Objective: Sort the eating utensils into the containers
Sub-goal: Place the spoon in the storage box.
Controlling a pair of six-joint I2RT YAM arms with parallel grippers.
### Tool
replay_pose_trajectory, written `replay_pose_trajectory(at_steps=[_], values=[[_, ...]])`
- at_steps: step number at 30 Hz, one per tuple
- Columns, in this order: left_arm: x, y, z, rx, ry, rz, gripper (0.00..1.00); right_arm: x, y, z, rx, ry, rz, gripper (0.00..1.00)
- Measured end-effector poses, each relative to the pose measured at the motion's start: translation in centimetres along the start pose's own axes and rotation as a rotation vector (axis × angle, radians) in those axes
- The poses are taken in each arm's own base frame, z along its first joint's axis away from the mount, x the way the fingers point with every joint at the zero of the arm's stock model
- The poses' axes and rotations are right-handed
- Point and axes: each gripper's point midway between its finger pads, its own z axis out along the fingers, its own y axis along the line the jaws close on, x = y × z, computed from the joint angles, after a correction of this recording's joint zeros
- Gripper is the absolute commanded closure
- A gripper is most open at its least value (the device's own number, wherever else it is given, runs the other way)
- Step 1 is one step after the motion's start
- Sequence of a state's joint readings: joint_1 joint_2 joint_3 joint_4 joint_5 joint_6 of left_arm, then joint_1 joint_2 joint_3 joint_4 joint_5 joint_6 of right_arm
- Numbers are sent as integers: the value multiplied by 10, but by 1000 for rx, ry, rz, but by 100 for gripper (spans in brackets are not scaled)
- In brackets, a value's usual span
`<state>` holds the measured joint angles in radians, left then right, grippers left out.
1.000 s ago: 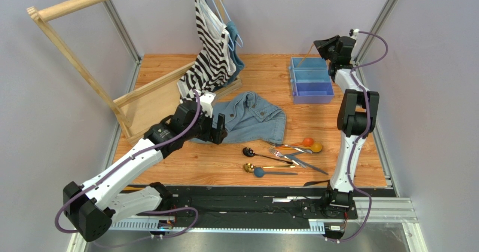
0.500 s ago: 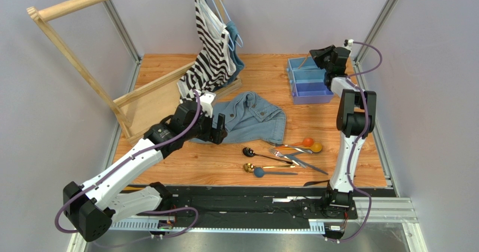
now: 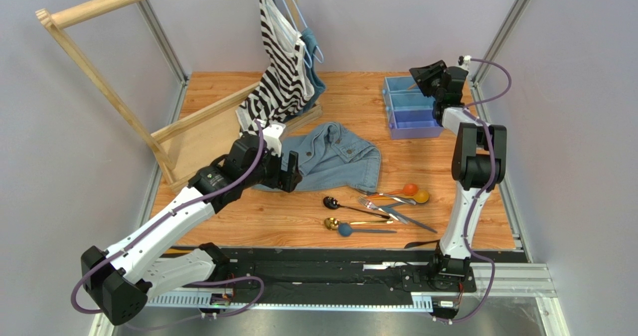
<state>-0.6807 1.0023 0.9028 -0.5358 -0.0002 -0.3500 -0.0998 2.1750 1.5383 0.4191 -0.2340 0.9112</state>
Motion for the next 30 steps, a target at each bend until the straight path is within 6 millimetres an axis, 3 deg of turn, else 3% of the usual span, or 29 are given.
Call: replay_pose_trajectory(at_steps=[9,17,21,26,30], values=[[0,-3,0,15,4,0,5,-20,38,-46,-55,-38,-9,38],[-2,-5,-3,21,8,2,4,-37,85,-130,-157,-110,31,32],[-7,-8,-6,34,0,1,4,-17,85,-165,-184,-80,54,30],[-5,-14,-5,64,13,-2,4,28,59,-198,-145,33,83,30],[-2,-20,-2,100,38,-9,4,46,68,-220,-147,99,38,29]])
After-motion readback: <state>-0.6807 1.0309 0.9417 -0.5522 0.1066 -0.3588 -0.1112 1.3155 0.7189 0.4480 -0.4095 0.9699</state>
